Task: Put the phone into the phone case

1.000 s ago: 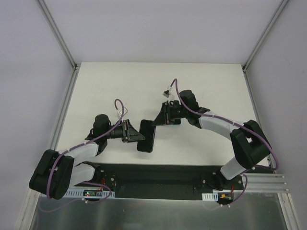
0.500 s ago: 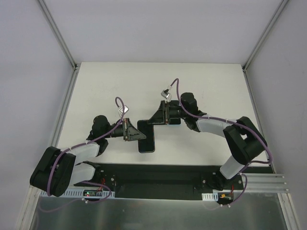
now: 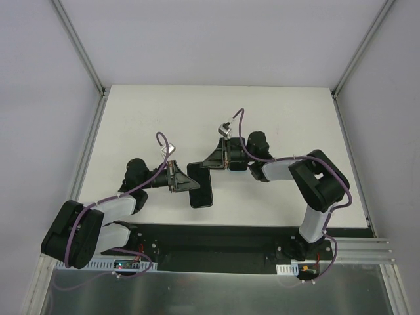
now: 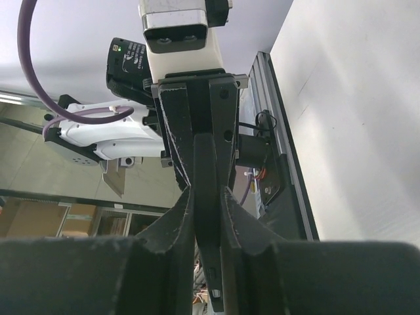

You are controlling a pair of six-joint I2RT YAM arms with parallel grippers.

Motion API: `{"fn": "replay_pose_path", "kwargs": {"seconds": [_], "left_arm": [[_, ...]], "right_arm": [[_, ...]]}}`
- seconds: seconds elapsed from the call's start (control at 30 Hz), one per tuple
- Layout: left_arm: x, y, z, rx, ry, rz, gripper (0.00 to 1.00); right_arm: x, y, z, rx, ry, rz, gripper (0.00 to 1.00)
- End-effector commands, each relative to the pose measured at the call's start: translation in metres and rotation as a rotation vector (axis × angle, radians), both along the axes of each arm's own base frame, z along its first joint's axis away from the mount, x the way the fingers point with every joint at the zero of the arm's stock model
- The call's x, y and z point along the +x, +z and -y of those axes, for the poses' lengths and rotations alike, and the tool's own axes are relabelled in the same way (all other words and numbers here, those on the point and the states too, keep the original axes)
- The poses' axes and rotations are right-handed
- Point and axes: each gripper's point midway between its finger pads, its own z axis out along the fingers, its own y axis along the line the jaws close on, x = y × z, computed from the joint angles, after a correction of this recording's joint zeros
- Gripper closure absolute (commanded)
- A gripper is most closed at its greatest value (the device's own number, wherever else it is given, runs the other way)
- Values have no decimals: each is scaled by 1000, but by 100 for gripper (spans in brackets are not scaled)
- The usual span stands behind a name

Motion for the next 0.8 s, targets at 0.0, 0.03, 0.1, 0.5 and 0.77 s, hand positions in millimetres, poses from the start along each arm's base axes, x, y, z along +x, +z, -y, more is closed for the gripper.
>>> {"fn": "replay_pose_path", "kwargs": {"seconds": [0.0, 0.03, 0.1, 0.5, 0.77], "left_arm": [[12, -1, 1, 18, 44, 4, 100], [12, 0, 1, 19, 44, 6, 100], [16, 3, 2, 32, 42, 11, 100], [75, -12, -9, 275, 120, 22, 100], [140, -27, -10, 276, 104, -43, 100]], "right_arm": [[-9, 35, 4, 99, 26, 82, 72], [-7, 36, 5, 100, 18, 83, 62], [0, 37, 11, 93, -10, 80, 42], [28, -8, 51, -133, -186, 141, 4], [20, -13, 112, -665, -356, 333, 4]]}}
